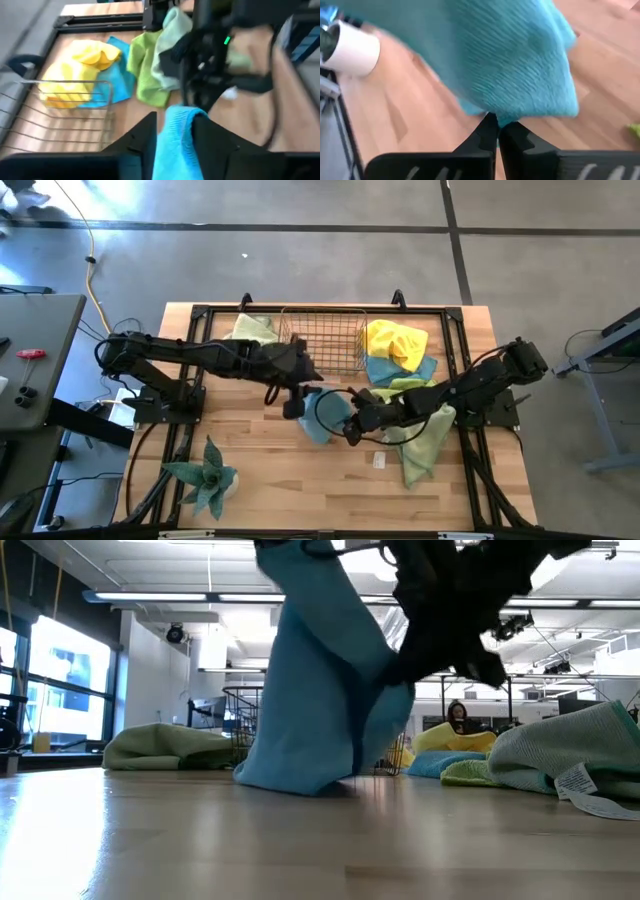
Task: Fold microfiber towels
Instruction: Fold the left blue towel
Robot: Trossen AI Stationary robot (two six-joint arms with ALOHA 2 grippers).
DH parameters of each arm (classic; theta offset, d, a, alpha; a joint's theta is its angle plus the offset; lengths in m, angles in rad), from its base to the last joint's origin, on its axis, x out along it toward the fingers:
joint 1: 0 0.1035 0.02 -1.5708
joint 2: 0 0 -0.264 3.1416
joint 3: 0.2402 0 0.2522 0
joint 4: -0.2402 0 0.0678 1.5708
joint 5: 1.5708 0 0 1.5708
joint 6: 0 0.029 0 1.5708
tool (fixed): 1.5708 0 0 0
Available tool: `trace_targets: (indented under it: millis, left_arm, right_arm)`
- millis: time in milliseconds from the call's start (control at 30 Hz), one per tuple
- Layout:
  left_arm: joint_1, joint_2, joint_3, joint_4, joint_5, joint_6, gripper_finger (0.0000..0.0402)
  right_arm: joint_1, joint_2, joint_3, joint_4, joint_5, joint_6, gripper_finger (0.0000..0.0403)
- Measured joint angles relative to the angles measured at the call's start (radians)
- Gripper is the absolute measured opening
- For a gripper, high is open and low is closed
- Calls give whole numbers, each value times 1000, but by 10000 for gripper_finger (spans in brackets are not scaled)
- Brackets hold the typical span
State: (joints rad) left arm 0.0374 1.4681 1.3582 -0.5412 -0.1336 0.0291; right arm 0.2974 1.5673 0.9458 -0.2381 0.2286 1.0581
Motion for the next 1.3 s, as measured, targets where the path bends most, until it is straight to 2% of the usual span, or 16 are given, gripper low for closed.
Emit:
trace_targets:
  millis: [133,200,400,600,833,967,1133,1200,1300]
  left_arm:
    - [-14,0,0,-32,-110,98,148]
    - [-14,0,0,-40,-134,128,157]
    - [-14,0,0,-42,-139,182,162]
    - [-10,0,0,-39,-139,146,159]
    - [-12,0,0,-39,-115,87,159]
    - [-12,0,0,-69,-3,0,159]
    - [-12,0,0,-240,140,-129,159]
    - [-12,0,0,-299,151,-155,159]
    - [-22,0,0,-315,149,-166,158]
  right_arm:
    - [0,0,100,-181,-52,-6,0]
    - [0,0,149,-260,-56,-21,0]
    - [0,0,274,-492,-81,-68,0]
    - [-1,0,301,-623,-70,-82,0]
    - [21,0,301,-631,-74,-90,0]
    - [32,0,301,-607,-40,-66,0]
    - [35,0,301,-573,42,7,0]
    - [34,0,301,-540,35,19,0]
    - [21,0,301,-454,-33,18,0]
